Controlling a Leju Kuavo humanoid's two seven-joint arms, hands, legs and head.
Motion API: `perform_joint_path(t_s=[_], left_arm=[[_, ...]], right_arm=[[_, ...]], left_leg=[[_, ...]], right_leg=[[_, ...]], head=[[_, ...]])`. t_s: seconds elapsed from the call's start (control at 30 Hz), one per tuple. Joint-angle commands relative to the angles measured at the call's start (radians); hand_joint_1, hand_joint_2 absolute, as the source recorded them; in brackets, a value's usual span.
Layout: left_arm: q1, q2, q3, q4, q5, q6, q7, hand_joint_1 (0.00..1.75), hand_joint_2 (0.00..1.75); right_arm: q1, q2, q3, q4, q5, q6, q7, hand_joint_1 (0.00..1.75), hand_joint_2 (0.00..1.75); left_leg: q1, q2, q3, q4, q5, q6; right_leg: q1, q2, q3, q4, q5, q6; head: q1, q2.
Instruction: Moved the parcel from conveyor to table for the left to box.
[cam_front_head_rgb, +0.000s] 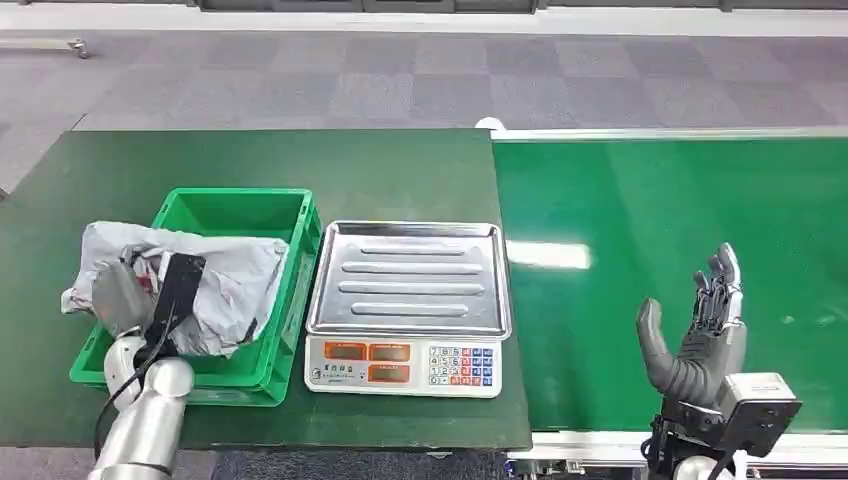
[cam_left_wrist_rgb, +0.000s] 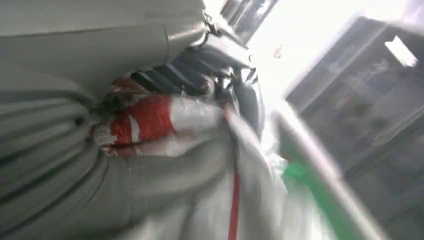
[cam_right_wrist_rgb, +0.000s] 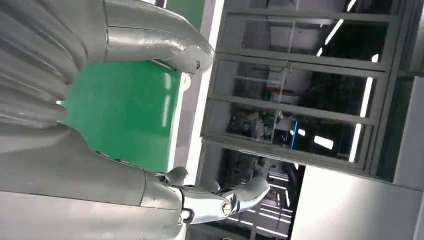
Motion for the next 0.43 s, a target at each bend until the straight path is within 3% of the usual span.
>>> perform_joint_path(t_s=[0.03, 0.2, 0.43], left_arm=[[0.058, -0.049, 0.027, -0.083, -0.032, -0.058, -0.017, 0.0, 1.75], [0.07, -0.06, -0.038, -0.173, -0.091, -0.16, -0.002, 0.0, 1.75], [0.082, -0.073, -0.044, -0.223, -0.069, -0.128, -0.041, 0.0, 1.75]], right_arm=[[-0.005, 0.004, -0.027, 0.024, 0.003, 0.002, -0.012, 0.0, 1.75], [-0.015, 0.011, -0.028, 0.033, 0.007, 0.014, -0.026, 0.0, 1.75], [-0.027, 0.017, -0.027, 0.037, 0.011, 0.019, -0.026, 0.0, 1.75]], left_leg=[[0.001, -0.002, -0.005, 0.0, 0.003, 0.001], [0.002, -0.003, -0.008, 0.001, 0.005, 0.0], [0.002, -0.002, -0.01, 0.0, 0.005, 0.0]], right_leg=[[0.001, -0.002, -0.004, 0.0, 0.002, -0.001], [0.002, -0.003, -0.005, 0.0, 0.004, -0.003], [0.002, 0.0, -0.008, -0.001, 0.005, -0.003]], head=[[0.003, 0.0], [0.002, 0.0], [0.002, 0.0]])
